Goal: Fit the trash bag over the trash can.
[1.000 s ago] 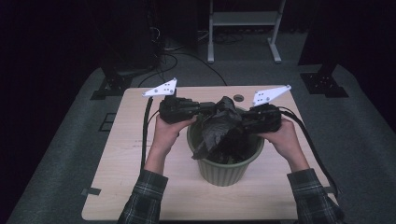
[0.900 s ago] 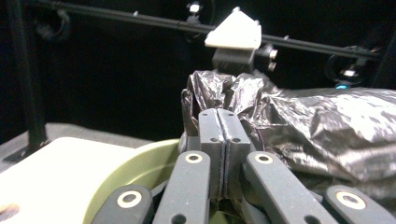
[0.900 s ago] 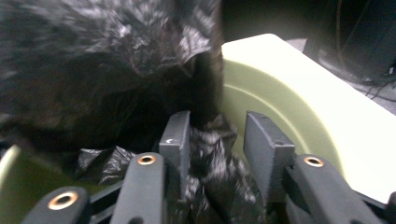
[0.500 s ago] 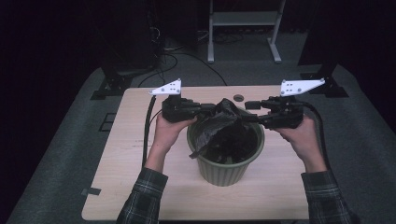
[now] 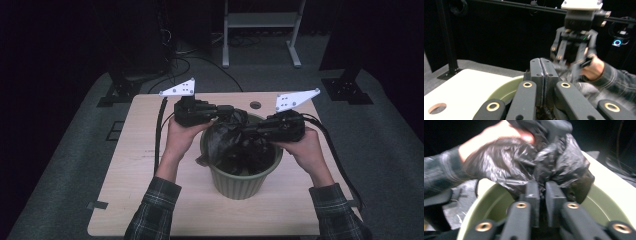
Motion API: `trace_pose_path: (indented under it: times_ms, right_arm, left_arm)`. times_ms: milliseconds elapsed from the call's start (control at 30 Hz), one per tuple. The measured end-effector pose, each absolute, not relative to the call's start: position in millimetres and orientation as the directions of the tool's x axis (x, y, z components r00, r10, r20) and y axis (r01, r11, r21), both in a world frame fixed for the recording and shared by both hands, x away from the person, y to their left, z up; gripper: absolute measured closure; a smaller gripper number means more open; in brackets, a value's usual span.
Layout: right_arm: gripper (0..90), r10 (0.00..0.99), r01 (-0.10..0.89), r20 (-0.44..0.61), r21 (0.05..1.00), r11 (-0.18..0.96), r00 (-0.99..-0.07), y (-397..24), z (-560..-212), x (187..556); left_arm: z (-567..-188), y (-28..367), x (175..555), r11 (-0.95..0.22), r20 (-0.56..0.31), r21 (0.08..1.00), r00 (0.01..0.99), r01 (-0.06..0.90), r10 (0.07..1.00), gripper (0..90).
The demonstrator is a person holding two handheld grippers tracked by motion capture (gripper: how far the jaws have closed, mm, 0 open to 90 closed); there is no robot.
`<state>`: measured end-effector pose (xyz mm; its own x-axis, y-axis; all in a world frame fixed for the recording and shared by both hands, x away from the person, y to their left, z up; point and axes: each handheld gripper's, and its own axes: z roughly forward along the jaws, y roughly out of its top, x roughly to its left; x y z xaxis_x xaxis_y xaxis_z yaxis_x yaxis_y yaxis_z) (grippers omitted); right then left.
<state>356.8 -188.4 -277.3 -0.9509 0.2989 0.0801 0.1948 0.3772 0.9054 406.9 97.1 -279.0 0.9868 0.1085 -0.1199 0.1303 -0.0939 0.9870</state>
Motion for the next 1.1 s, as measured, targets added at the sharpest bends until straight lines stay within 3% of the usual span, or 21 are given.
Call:
trace_pose_path:
  times_ms: [133,200,433,700,833,867,900,1000,1100]
  right_arm:
    - [88.7,0.342,0.226,0.101,0.909,0.349,-0.934,-196,-285,361]
    - [88.7,0.351,0.239,0.120,0.917,0.318,-0.929,-205,-287,363]
    - [88.6,0.374,0.245,0.142,0.939,0.243,-0.916,-224,-288,364]
    - [88.5,0.323,0.255,0.187,0.949,0.183,-0.928,-226,-288,365]
    - [88.4,0.289,0.261,0.201,0.947,0.186,-0.936,-218,-291,367]
    - [88.4,0.281,0.260,0.200,0.945,0.196,-0.939,-213,-292,366]
    - [88.4,0.281,0.260,0.200,0.945,0.196,-0.939,-213,-292,366]
    - [88.0,0.279,0.255,0.187,0.939,0.230,-0.942,-207,-292,366]
    - [87.0,0.293,0.254,0.179,0.936,0.242,-0.939,-209,-292,366]
  left_arm:
    - [-280,106,400,-0.072,-0.145,0.985,0.980,0.155,0.138,53.6]
    - [-283,117,396,-0.053,-0.143,0.987,0.977,0.153,0.159,49.1]
    - [-293,140,381,-0.030,-0.161,0.985,0.974,0.168,0.158,41.4]
    - [-301,132,375,-0.043,-0.162,0.985,0.980,0.168,0.113,38.2]
    - [-302,117,376,-0.048,-0.155,0.986,0.985,0.159,0.083,43.9]
    - [-301,113,377,-0.051,-0.149,0.987,0.987,0.152,0.067,55.6]
    - [-300,110,377,-0.050,-0.141,0.988,0.989,0.144,0.050,55.6]
    - [-295,106,375,-0.069,-0.109,0.991,0.992,0.113,0.064,87.6]
    - [-294,110,376,-0.076,-0.110,0.990,0.990,0.117,0.090,89.2]
